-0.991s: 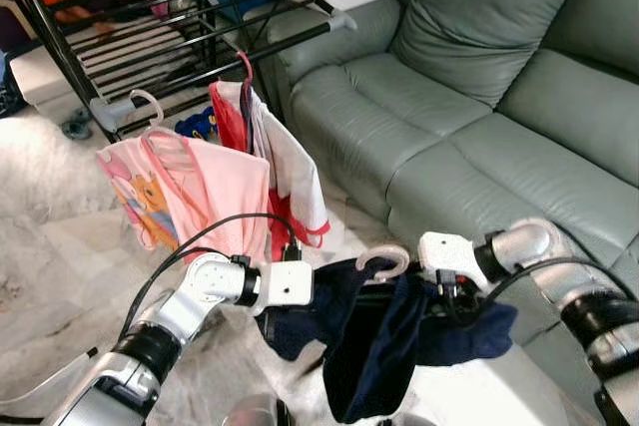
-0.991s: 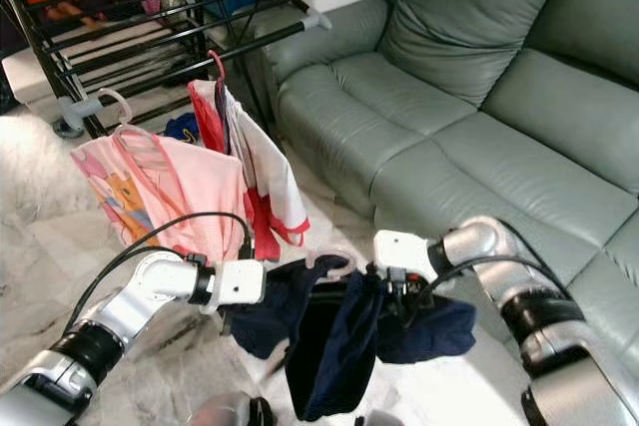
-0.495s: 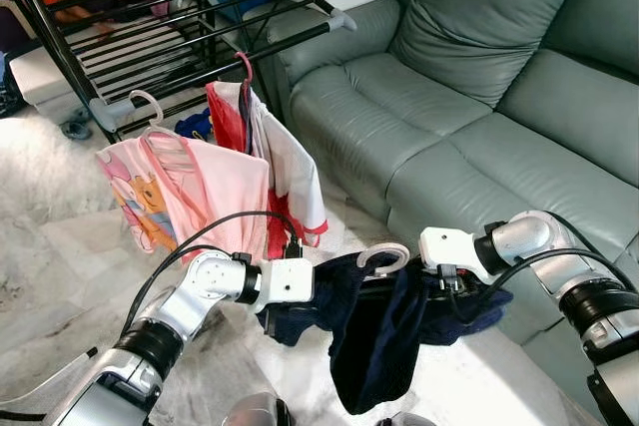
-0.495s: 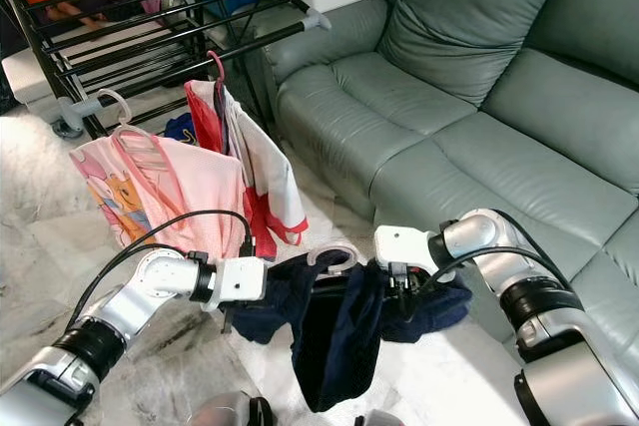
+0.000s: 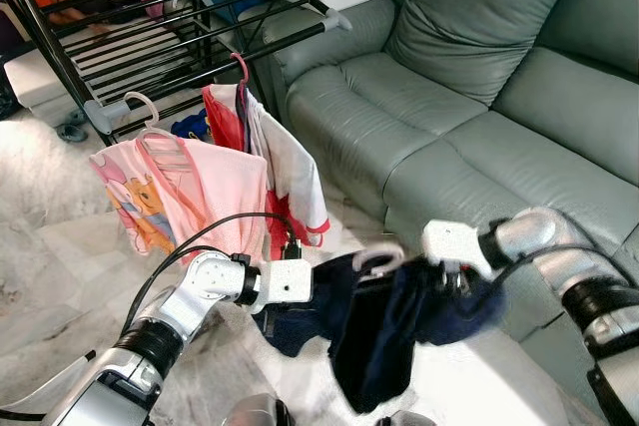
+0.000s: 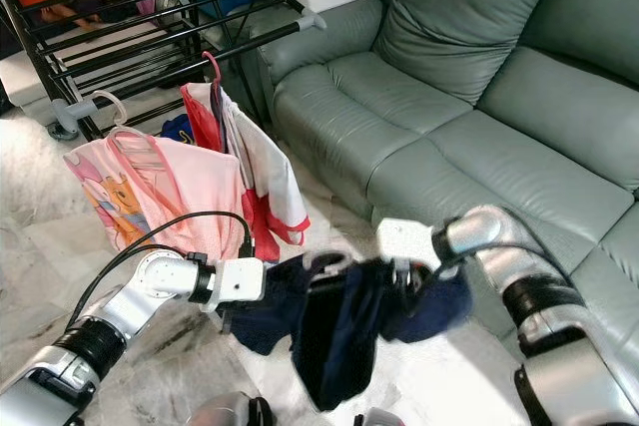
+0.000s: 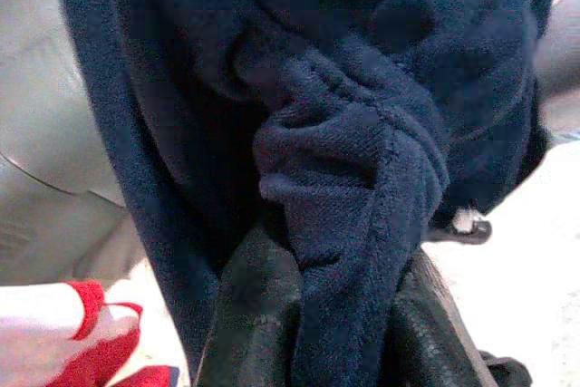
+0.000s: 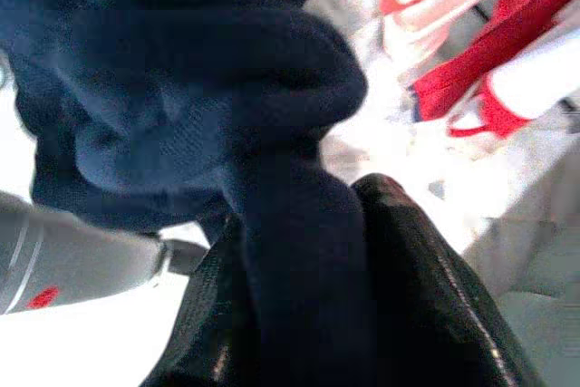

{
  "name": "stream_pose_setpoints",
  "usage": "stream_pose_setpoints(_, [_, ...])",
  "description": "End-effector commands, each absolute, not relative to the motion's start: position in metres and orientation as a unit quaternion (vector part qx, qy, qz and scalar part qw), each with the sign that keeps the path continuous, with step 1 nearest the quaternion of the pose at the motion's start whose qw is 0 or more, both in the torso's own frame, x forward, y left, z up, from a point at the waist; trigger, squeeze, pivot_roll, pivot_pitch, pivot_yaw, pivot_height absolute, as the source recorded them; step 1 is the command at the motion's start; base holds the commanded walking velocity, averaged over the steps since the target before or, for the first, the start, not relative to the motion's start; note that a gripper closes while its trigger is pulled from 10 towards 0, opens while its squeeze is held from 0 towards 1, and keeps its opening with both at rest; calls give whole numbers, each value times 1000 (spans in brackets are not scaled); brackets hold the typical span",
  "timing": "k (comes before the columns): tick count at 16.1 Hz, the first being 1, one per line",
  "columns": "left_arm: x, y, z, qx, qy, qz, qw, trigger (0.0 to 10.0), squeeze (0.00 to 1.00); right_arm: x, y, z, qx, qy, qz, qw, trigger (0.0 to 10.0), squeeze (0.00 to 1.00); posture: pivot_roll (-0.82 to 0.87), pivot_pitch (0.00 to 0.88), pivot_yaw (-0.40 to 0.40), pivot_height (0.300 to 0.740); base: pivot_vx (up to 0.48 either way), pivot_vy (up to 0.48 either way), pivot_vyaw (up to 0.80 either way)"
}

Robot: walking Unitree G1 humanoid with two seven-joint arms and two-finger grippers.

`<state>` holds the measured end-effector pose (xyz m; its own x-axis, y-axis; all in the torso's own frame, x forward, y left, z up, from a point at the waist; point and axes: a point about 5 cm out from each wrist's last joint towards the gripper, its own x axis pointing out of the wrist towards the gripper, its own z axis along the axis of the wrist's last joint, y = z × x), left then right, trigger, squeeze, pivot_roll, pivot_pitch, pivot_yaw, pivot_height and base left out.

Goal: Hang hanger

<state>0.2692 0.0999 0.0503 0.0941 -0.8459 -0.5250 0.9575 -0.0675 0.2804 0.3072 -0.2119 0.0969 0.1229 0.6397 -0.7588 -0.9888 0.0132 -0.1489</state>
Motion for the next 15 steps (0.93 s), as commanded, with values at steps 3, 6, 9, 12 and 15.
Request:
stream_pose_setpoints(3, [269,95,54,312,70,-675,665,0,0,317,-213,118,-332,226,608,685,0,0,-44,0,61,740,0,0,0])
stream_pose_setpoints(6, [271,95,54,317,66,-667,671,0,0,312,-212,116,-320,229,625,674,0,0,-45,0,59,740,0,0,0])
stream_pose_setpoints(9, [274,98,52,331,70,-660,670,0,0,304,-208,111,-318,229,645,655,0,0,-45,0,60,740,0,0,0])
stream_pose_setpoints(12, [276,98,51,341,69,-648,677,0,0,300,-207,105,-329,226,641,655,0,0,-47,0,59,740,0,0,0])
stream_pose_setpoints(15, [283,97,51,359,61,-622,693,0,1000,292,-209,93,-332,240,634,656,0,0,-47,0,58,740,0,0,0])
